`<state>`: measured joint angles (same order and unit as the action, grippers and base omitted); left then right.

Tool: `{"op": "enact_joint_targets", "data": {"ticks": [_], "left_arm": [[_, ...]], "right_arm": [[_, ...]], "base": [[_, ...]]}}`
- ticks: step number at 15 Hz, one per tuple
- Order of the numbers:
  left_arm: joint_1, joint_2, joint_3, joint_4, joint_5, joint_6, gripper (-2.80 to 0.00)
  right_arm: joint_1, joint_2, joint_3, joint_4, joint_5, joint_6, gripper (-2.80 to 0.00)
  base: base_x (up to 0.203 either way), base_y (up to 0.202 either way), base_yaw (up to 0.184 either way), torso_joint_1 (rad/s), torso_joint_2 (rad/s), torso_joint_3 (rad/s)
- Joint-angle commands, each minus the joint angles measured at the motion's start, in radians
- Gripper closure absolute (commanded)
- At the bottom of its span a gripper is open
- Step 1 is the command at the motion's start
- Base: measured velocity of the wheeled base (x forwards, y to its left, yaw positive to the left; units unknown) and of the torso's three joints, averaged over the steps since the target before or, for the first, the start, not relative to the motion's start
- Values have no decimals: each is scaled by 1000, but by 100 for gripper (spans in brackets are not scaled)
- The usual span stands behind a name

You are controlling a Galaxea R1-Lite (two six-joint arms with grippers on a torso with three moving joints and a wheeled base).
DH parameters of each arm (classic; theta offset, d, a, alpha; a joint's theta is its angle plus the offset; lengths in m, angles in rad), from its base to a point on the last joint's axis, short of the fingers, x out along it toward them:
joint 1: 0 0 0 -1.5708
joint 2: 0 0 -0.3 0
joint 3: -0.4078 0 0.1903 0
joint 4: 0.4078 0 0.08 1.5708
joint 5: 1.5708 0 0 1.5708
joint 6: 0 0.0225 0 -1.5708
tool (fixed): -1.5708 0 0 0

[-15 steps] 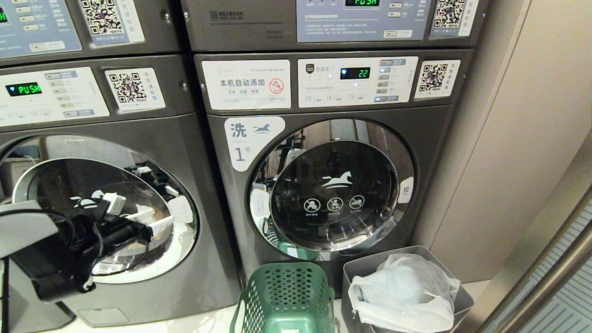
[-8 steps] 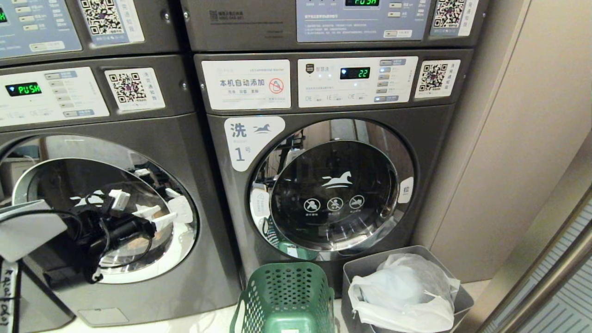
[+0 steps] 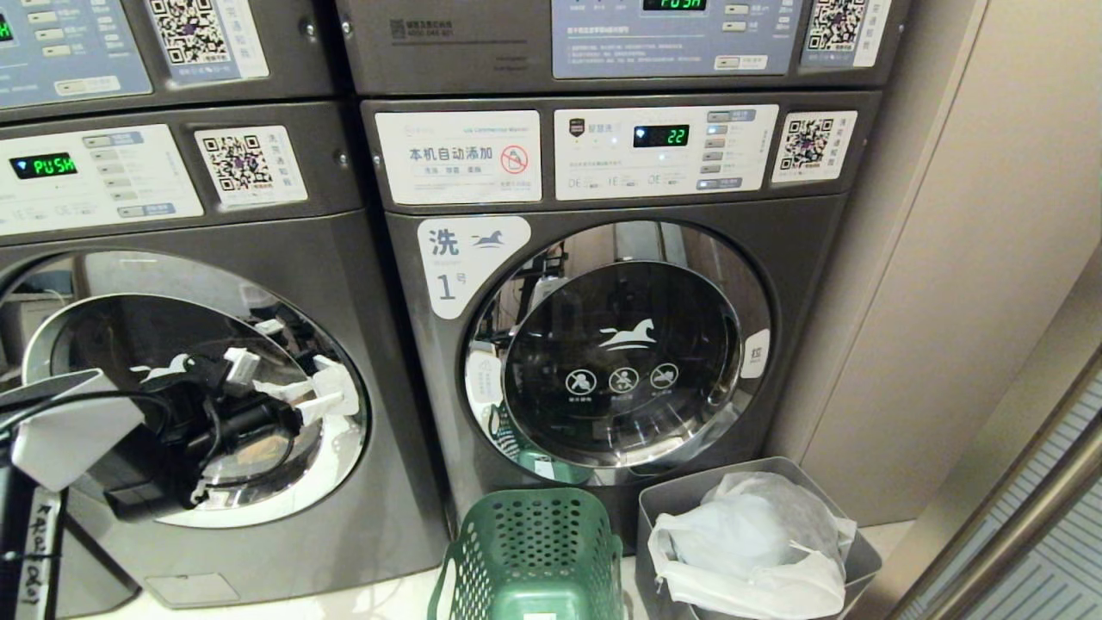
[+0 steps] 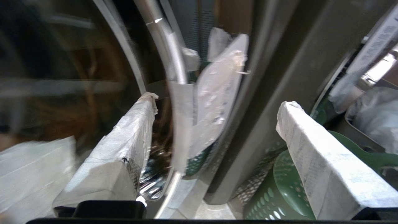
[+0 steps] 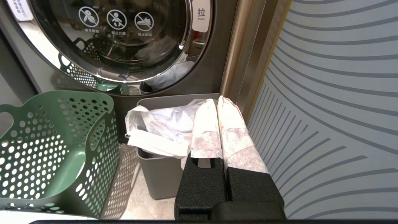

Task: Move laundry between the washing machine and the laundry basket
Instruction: Open the lid of the washing machine

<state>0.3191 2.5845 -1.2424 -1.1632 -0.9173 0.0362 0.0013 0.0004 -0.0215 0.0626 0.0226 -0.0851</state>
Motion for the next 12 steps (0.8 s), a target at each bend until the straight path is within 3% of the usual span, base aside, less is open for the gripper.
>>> {"op": "enact_joint_targets", "data": {"ticks": [1,10,12], "left_arm": [[0,9,-5,-4,-9,-1,-280],[-19,51,-74,27,-11,-1,-280],[-25,54,-87,40,-72,2,-280]], "right_arm": [[0,0,0,0,0,-1,0],[0,0,0,0,0,-1,0],[0,0,0,0,0,-1,0]], "base": [[0,0,0,0,0,0],[0,0,0,0,0,0],[0,0,0,0,0,0]]}}
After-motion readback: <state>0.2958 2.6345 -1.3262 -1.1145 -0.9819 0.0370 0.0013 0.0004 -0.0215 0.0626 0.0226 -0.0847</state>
